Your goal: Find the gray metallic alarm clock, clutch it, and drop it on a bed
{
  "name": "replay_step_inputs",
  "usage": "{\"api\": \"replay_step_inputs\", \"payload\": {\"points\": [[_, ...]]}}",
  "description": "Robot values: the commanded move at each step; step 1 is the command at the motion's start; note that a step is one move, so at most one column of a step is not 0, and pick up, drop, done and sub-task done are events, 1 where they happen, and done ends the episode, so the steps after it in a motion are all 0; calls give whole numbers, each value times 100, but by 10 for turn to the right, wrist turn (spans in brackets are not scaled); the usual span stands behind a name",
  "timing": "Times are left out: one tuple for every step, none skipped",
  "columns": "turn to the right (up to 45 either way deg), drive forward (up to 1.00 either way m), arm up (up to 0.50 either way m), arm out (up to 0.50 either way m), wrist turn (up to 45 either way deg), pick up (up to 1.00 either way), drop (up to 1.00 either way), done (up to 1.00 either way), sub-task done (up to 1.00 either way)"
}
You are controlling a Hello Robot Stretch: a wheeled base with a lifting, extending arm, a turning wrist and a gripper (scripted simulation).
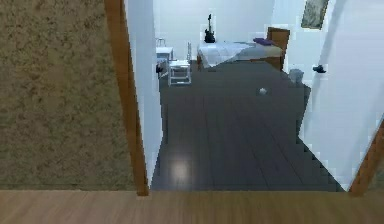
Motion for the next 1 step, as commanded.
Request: {"api": "replay_step_inputs", "payload": {"points": [[0, 5, 0, 0, 0, 0, 0, 0, 0]]}}
